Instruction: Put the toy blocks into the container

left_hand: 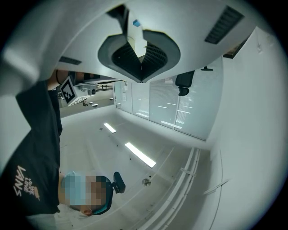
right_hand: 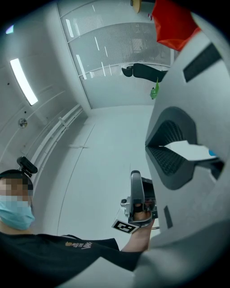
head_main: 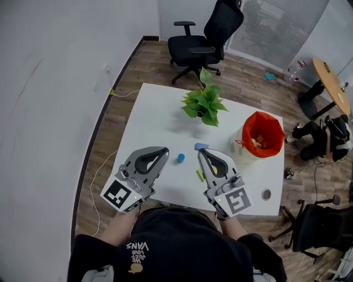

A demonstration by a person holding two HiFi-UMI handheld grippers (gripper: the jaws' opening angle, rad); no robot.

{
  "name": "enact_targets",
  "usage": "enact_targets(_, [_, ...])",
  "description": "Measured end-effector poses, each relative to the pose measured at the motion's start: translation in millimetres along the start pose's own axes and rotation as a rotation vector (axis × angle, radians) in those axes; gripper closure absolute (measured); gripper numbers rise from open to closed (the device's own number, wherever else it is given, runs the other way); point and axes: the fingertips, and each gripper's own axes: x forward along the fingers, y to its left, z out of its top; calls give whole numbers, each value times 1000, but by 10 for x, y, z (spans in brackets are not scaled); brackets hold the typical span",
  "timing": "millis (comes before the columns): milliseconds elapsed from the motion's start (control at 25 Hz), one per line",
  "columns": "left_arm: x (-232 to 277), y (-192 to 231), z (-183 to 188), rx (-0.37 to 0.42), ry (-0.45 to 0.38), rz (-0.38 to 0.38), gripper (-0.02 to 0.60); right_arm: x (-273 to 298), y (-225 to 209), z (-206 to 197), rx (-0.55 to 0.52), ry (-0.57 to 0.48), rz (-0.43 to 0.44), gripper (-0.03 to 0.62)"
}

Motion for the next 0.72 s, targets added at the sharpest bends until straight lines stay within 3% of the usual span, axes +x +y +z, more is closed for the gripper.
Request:
enact_targets(360, [-71,23,-48,-10,-1,13,571,114,6,-201,-35,35,9,576])
enact_targets(720, [-126,18,-138,-33,10,27,571,274,84,-827,-18,116,65,576])
